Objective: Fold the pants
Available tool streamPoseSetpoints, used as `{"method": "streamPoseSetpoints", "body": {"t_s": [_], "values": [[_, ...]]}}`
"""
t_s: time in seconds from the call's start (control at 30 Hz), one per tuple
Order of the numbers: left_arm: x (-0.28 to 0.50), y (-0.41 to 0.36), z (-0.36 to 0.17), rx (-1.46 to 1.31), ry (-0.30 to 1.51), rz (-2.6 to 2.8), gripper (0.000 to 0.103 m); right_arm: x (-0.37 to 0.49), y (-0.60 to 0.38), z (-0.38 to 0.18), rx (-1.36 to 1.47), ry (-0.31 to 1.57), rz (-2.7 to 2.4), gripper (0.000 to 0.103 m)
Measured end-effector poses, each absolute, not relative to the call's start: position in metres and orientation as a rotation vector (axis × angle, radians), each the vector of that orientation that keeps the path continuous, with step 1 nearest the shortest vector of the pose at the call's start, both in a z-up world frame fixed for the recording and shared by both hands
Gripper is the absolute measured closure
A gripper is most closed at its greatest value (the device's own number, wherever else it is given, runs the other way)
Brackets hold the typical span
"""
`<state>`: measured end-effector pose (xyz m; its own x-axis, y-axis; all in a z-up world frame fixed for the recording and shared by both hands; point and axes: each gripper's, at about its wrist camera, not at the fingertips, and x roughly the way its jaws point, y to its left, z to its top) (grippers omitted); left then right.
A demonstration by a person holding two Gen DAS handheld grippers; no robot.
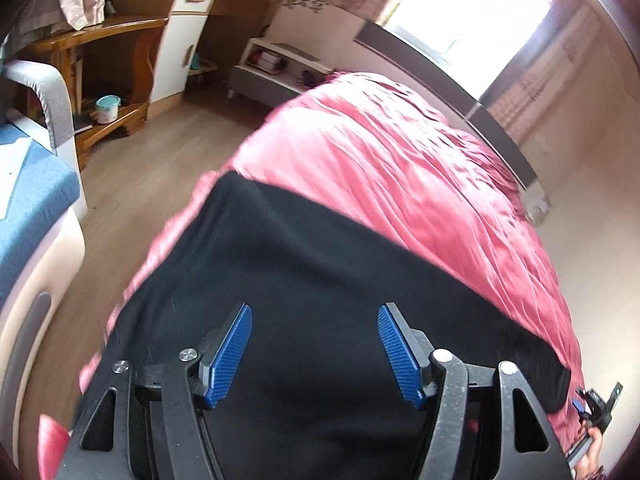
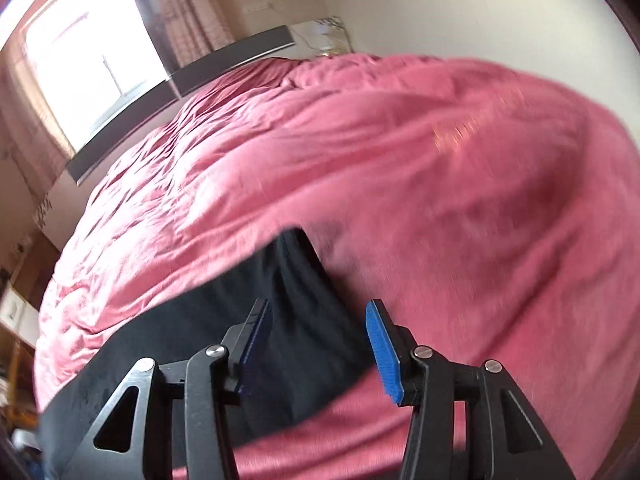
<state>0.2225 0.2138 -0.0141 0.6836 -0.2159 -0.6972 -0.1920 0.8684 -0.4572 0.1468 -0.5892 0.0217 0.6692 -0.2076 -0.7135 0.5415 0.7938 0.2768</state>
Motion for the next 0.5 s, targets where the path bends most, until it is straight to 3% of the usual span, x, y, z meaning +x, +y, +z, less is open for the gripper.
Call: {"method": "streamPoseSetpoints", "body": {"t_s": [0.4,0.5], "values": [[0.307,0.259,-0.027,-0.375,0.942,0.091,0.033,0.241,-0.609,0.002,0.478,0.868,-0.483,0.054],[0.322,0.274,-0.038,-0.417,0.966,0.069,0.033,0.252,-0.609,-0.008,0.467,0.93,-0.468,0.068]]}}
